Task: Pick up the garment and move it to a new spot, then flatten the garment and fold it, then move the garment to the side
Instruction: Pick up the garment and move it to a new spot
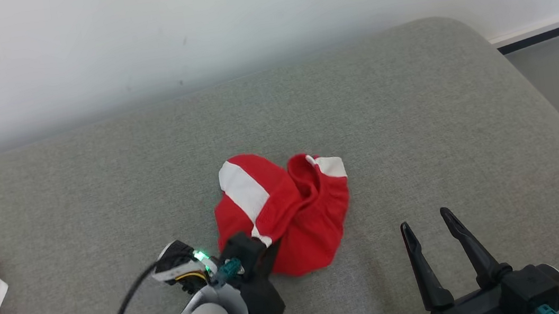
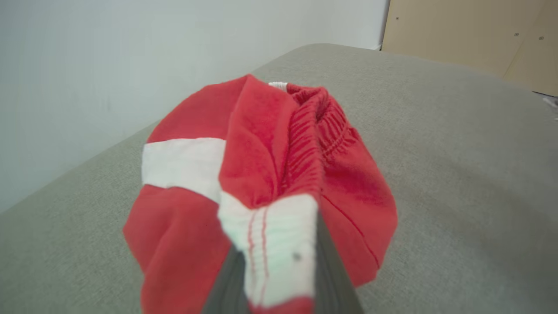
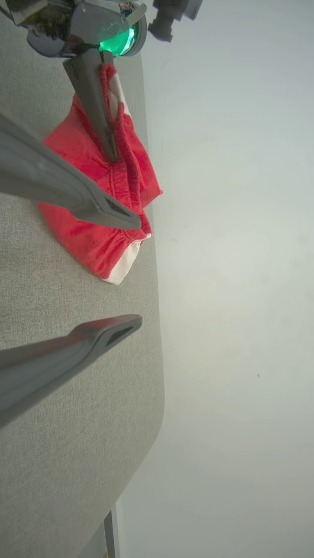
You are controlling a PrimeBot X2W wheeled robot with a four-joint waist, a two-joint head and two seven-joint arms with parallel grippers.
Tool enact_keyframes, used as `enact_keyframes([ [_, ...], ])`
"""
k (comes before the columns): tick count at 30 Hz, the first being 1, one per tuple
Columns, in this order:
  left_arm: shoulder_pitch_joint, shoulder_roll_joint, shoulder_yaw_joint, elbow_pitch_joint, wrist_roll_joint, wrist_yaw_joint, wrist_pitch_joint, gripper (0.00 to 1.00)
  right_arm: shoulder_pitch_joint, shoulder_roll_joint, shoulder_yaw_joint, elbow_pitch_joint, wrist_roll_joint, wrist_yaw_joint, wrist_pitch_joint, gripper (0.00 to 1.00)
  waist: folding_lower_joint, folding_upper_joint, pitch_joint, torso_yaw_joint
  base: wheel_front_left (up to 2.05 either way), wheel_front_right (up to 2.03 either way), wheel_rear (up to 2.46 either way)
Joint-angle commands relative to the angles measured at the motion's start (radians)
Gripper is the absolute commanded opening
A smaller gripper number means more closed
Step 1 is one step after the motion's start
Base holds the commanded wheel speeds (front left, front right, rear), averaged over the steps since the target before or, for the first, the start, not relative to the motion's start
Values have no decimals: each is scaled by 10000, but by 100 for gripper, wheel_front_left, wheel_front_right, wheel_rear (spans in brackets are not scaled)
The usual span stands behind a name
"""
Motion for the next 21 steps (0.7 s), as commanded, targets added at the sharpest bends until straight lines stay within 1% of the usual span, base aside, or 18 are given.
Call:
enact_keyframes([
  [1, 115, 297, -302, 3, -35, 26, -152, 0, 23, 21, 1, 24, 18, -18, -20, 100, -2, -1, -28, 139, 0, 0, 0],
  [4, 170, 678, -681, 14, 193, 24, -264, 0, 84, 27, 21, 49, 23, -18, -20, 100, -2, -1, -119, 283, 0, 0, 0],
  [9, 504, 1288, -764, -435, 650, 35, -288, 0, 227, 30, 34, 97, 67, -18, -21, 100, -2, -1, -382, 527, 0, 0, 0],
  [11, 771, 1445, -604, -533, 567, 135, -289, 49, 271, 31, 35, 125, 83, -18, -20, 100, -2, -1, -535, 630, 0, 0, 0],
  [12, 856, 1481, -483, -613, 517, 200, -292, 100, 309, 29, 49, 139, 88, -18, -21, 100, -2, -1, -593, 673, 0, 0, 0],
  [16, 1464, 1560, 130, -1136, 327, 572, -292, 100, 442, 29, 52, 101, 94, -18, -20, 100, -2, -1, -855, 914, 0, 0, 0],
  [17, 1464, 1560, 130, -1136, 327, 572, -292, 100, 442, 29, 52, 101, 94, -18, -20, 100, -2, -1, -855, 914, 0, 0, 0],
  [21, 2185, 1622, 839, -1855, 62, 960, -293, 100, 574, 27, 60, 40, 94, -18, -20, 100, -2, -1, -1151, 1218, 0, 0, 0],
])
